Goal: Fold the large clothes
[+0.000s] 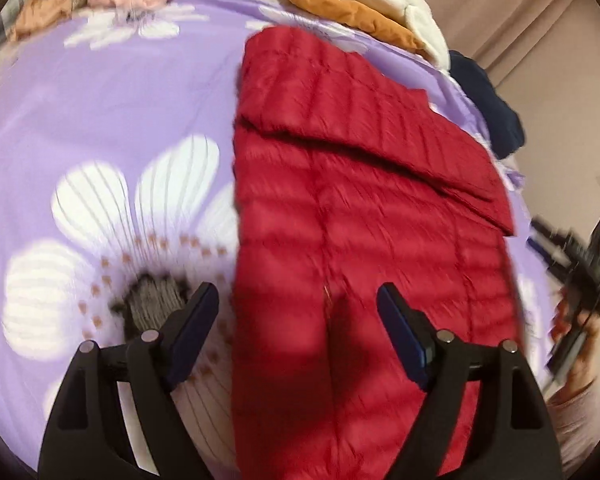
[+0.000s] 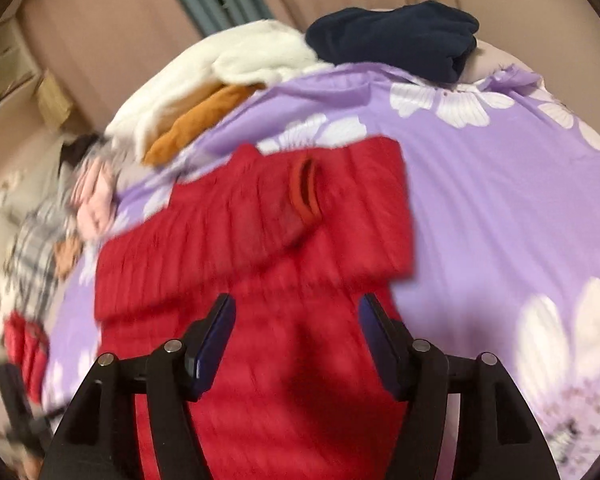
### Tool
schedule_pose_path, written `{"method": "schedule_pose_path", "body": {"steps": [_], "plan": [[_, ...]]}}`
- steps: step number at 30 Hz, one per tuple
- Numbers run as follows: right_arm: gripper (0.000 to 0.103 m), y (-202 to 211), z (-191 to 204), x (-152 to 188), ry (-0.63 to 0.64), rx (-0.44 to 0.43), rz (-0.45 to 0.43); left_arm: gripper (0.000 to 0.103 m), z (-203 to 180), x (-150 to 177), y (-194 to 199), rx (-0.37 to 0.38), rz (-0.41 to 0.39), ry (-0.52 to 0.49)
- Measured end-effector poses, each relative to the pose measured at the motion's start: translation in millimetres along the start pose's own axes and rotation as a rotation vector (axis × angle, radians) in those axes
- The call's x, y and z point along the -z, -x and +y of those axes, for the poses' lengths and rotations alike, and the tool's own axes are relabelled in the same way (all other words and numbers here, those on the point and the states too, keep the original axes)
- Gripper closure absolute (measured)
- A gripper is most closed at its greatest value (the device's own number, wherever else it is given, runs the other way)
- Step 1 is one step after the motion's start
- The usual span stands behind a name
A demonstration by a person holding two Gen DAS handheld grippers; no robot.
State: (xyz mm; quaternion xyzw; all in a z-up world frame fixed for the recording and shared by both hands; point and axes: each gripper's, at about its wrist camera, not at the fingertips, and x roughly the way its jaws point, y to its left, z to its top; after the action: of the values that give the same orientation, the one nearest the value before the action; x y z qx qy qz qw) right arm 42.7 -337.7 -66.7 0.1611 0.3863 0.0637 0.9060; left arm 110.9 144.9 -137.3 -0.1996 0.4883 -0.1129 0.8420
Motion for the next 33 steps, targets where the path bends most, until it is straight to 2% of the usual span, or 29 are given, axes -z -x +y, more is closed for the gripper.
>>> {"method": "schedule_pose_path", "body": {"steps": [4, 7, 10, 12, 17, 21, 27, 33], "plan": [[0.039, 16.4, -19.5, 35.2, 0.022, 0.016, 0.086, 0.021, 11.0, 23.9, 5.1, 0.087, 0.032, 0.068], [0.039, 25.4, -44.1, 61.3, -0.034, 0.010, 0.128, 0.021, 18.4, 41.6, 3.4, 0.155, 0.064, 0.118], [0.039, 25.8, -66.6, 84.9, -0.149, -0.064, 0.195, 0.020, 21.3, 51.9, 4.9, 0.203, 0.067, 0.151], [0.039, 26.0, -71.5, 97.6, -0.190, -0.124, 0.207, 0.016, 20.8, 56.8, 6.3, 0.247, 0.075, 0.172], [0.038, 33.3, -62.1, 108.5, -0.186, -0.208, 0.232, 0.016, 15.6, 72.7, 11.7, 0.299, 0.114, 0.166], [0.038, 43.3, -49.0, 117.3, -0.134, -0.225, 0.255, 0.016, 14.9, 92.7, 20.4, 0.346, 0.145, 0.158], [0.038, 63.5, -30.6, 109.2, -0.010, -0.139, 0.175, 0.016, 11.5, 104.0, 21.9, 0.367, 0.166, 0.173], [0.038, 48.6, -26.9, 115.7, 0.004, -0.149, 0.219, 0.016, 1.4, 99.4, 14.3, 0.373, 0.170, 0.165]]}}
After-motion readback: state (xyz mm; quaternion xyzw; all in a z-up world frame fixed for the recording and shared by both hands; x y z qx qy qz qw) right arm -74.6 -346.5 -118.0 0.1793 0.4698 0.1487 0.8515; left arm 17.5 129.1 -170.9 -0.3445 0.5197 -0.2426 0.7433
